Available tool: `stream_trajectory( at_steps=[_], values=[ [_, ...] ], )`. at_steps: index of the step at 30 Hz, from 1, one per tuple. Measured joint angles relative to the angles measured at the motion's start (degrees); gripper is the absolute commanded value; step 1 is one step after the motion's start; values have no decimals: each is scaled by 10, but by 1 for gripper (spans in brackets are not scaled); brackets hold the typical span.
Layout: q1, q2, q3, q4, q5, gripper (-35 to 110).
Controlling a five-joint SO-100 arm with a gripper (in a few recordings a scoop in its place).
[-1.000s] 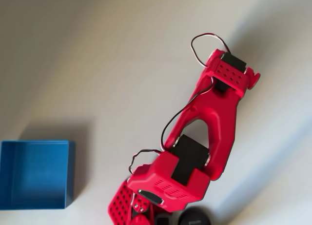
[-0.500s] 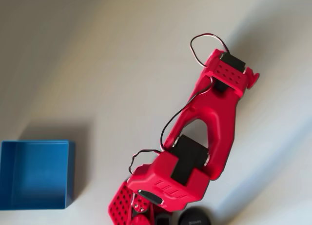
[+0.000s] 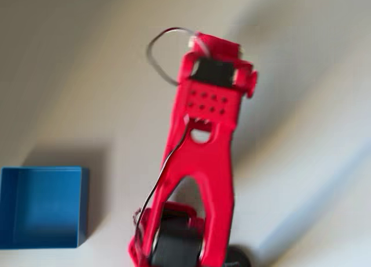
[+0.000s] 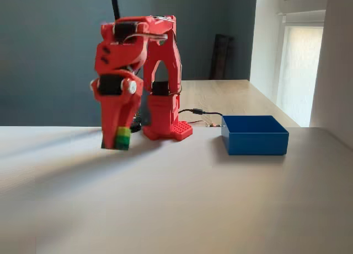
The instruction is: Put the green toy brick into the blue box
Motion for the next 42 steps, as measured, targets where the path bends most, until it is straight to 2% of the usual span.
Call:
stream_trajectory(
  at_steps=[13,28,37,42],
  values=[
    [-283,232,162,-7,4,0],
    [-573,246,189,-16,-4,0],
    [-695,246,227,-16,4,0],
    [-753,246,226,22,12,0]
  ],
)
